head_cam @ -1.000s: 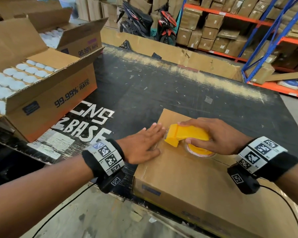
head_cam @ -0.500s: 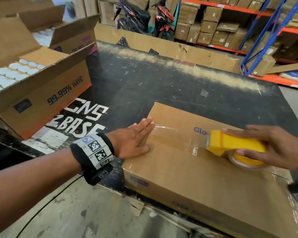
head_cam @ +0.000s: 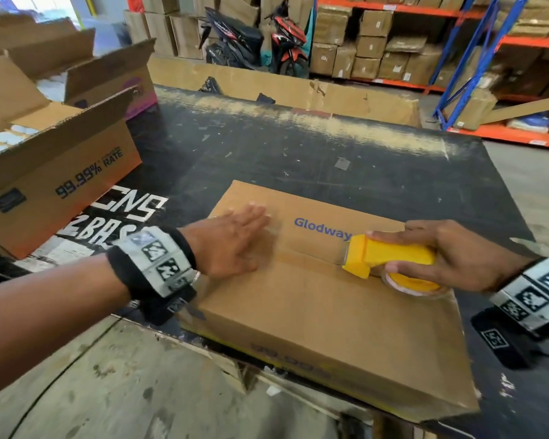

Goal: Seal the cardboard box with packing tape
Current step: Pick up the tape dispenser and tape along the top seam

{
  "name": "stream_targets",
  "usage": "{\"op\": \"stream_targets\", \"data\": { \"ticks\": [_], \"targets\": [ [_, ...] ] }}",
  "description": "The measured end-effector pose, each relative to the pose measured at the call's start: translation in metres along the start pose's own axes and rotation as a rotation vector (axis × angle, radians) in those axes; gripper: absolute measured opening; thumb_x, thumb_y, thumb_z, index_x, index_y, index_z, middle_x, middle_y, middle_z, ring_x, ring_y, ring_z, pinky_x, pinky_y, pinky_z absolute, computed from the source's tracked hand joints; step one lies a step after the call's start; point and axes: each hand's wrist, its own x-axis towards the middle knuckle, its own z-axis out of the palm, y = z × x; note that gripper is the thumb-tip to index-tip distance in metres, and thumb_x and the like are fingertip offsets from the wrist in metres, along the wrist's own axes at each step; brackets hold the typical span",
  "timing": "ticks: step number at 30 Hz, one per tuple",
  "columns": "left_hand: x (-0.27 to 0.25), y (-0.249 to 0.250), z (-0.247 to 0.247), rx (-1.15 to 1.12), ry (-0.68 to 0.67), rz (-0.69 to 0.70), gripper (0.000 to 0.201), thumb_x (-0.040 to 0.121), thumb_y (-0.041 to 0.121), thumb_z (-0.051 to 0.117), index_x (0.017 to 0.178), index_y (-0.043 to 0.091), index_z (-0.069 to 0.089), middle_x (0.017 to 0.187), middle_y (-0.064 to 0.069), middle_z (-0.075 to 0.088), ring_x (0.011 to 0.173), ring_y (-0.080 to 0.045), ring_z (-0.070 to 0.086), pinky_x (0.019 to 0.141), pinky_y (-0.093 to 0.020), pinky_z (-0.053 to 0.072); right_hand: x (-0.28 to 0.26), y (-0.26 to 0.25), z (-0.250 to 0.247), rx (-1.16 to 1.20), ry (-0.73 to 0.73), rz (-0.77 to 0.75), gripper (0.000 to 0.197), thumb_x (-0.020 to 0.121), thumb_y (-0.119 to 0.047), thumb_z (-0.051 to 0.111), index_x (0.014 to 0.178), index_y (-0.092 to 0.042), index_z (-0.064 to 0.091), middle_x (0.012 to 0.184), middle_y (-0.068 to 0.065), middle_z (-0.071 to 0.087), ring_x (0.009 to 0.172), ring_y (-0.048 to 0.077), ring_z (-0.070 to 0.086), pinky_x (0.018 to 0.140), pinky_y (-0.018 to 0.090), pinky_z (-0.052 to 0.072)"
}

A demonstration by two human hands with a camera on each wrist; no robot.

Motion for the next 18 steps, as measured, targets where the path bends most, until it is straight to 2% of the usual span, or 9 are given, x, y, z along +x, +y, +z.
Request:
{"op": "stream_targets", "data": {
  "ticks": [4, 7, 10, 14, 18],
  "targets": [
    [0.027, 0.078, -0.002, -0.079, -0.021, 0.115, 0.093, 0.098, 0.052, 0.043, 0.161, 0.013, -0.014, 0.17, -0.01, -0.018, 0.159, -0.021, -0.014, 0.13, -0.044, 0.003, 0.0, 0.008, 0.003, 0.012, -0.007, -0.024, 0.063, 0.085, -0.076, 0.046, 0.144, -0.055, 0.046, 0.085, -0.007, 0.056, 0.08, 0.007, 0.058, 0.071, 0.016, 0.043],
    [0.042, 0.11, 0.005, -0.096, -0.052, 0.076, 0.09, 0.099, 0.053, 0.038, 0.161, 0.013, -0.014, 0.17, -0.011, -0.02, 0.159, -0.023, -0.015, 0.128, -0.045, 0.001, 0.002, 0.012, 0.004, -0.031, -0.018, -0.036, 0.063, 0.084, -0.076, 0.044, 0.144, -0.056, 0.044, 0.084, -0.005, 0.057, 0.078, 0.007, 0.058, 0.073, 0.024, 0.047],
    [0.05, 0.116, 0.016, -0.073, -0.135, 0.036, 0.091, 0.099, 0.06, 0.032, 0.16, 0.015, -0.018, 0.17, -0.009, -0.023, 0.158, -0.022, -0.018, 0.128, -0.047, -0.003, 0.007, 0.016, 0.007, -0.07, -0.041, -0.062, 0.064, 0.084, -0.081, 0.04, 0.144, -0.058, 0.042, 0.09, -0.006, 0.06, 0.082, 0.01, 0.06, 0.077, 0.034, 0.051],
    [0.051, 0.114, 0.02, -0.052, -0.164, 0.029, 0.092, 0.099, 0.063, 0.029, 0.158, 0.017, -0.023, 0.168, -0.007, -0.028, 0.157, -0.021, -0.022, 0.129, -0.049, -0.002, -0.005, 0.019, -0.003, -0.02, -0.051, -0.079, 0.06, 0.085, -0.076, 0.046, 0.143, -0.058, 0.045, 0.087, -0.009, 0.058, 0.079, 0.007, 0.059, 0.074, 0.028, 0.049],
    [0.051, 0.116, 0.02, -0.031, -0.183, 0.026, 0.09, 0.099, 0.063, 0.026, 0.158, 0.016, -0.024, 0.166, -0.006, -0.031, 0.155, -0.019, -0.026, 0.129, -0.048, -0.004, -0.067, 0.04, -0.024, -0.02, -0.067, -0.071, 0.056, 0.089, -0.068, 0.053, 0.144, -0.059, 0.043, 0.085, -0.01, 0.056, 0.075, 0.006, 0.058, 0.067, 0.018, 0.044]
  ]
}}
